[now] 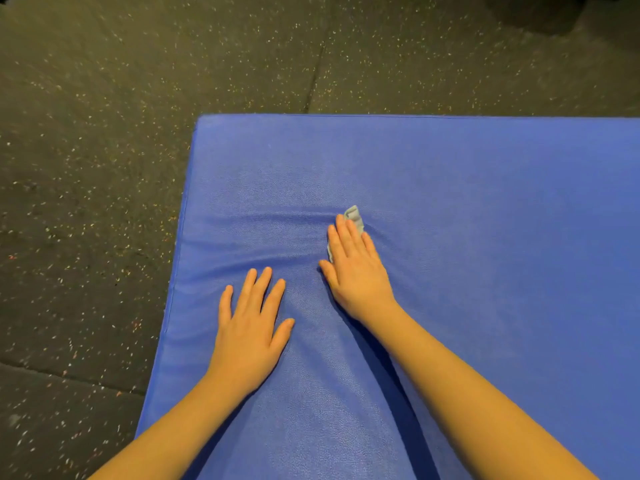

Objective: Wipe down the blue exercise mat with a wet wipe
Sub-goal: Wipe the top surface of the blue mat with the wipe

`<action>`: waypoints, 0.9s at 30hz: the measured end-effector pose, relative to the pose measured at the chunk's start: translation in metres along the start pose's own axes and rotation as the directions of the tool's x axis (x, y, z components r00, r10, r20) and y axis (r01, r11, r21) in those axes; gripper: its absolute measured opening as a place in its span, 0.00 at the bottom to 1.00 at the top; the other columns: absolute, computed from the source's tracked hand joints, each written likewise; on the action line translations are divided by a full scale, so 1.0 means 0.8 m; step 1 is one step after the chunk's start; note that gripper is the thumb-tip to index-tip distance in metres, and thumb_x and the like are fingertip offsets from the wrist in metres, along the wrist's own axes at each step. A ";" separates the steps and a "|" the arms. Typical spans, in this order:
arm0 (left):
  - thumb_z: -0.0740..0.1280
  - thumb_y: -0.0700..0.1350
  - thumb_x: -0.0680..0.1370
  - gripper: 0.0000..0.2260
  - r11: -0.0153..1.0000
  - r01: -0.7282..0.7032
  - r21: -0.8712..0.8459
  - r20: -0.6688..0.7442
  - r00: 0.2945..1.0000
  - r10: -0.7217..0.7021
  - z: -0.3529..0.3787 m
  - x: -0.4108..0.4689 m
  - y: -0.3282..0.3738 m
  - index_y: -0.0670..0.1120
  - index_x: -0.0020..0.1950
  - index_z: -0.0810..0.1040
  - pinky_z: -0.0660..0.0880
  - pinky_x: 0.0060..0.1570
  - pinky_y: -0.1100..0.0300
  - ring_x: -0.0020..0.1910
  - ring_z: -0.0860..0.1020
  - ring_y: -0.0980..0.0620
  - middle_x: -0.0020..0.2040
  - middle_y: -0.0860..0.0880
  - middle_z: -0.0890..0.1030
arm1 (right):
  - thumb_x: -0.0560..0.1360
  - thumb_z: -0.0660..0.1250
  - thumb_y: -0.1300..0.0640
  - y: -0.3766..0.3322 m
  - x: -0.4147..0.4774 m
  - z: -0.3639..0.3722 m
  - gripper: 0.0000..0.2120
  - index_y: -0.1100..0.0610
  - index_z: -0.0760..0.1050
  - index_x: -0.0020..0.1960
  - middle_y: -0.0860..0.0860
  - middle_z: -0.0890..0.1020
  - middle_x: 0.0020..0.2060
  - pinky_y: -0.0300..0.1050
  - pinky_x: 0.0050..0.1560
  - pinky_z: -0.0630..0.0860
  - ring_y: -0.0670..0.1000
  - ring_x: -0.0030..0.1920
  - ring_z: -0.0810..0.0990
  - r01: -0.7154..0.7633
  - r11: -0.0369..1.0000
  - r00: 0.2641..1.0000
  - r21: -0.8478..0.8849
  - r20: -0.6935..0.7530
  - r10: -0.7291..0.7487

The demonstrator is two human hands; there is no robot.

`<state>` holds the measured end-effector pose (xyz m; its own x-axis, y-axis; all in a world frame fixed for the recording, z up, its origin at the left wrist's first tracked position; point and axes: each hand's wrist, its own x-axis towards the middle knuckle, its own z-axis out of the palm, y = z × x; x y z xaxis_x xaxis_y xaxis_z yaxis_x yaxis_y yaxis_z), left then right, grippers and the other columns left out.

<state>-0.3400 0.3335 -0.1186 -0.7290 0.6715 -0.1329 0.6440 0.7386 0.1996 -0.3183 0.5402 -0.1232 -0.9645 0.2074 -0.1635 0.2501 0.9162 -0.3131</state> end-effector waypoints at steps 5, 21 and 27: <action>0.52 0.58 0.78 0.29 0.999 0.027 -0.031 -0.019 0.999 -0.028 -0.008 0.041 -0.020 0.43 0.73 0.68 0.49 0.70 0.45 0.75 0.57 0.44 0.76 0.43 0.63 | 0.76 0.45 0.37 0.003 -0.014 0.005 0.38 0.60 0.53 0.77 0.55 0.51 0.78 0.51 0.76 0.45 0.54 0.78 0.47 0.207 0.978 0.976 -0.031 0.079 -0.204; 0.51 0.57 0.79 0.28 0.997 0.030 0.074 -0.053 0.998 -0.026 -0.012 0.091 -0.055 0.43 0.74 0.65 0.52 0.72 0.43 0.76 0.58 0.43 0.76 0.44 0.62 | 0.80 0.49 0.39 0.075 0.114 -0.043 0.36 0.61 0.49 0.78 0.57 0.47 0.78 0.50 0.76 0.44 0.54 0.78 0.44 -0.008 0.997 1.000 -0.083 0.017 0.010; 0.51 0.57 0.79 0.28 0.999 0.026 0.048 -0.056 0.998 -0.023 -0.012 0.090 -0.056 0.44 0.75 0.64 0.51 0.73 0.43 0.77 0.56 0.44 0.77 0.44 0.61 | 0.79 0.55 0.40 0.044 0.168 -0.041 0.37 0.64 0.51 0.77 0.59 0.49 0.78 0.52 0.76 0.44 0.56 0.78 0.45 0.051 0.998 0.998 -0.029 0.037 -0.049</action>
<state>-0.4237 0.3479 -0.1279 -0.7553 0.6500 -0.0833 0.6355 0.7576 0.1491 -0.4421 0.6116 -0.1256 -0.9719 0.1490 -0.1824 0.1985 0.9349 -0.2941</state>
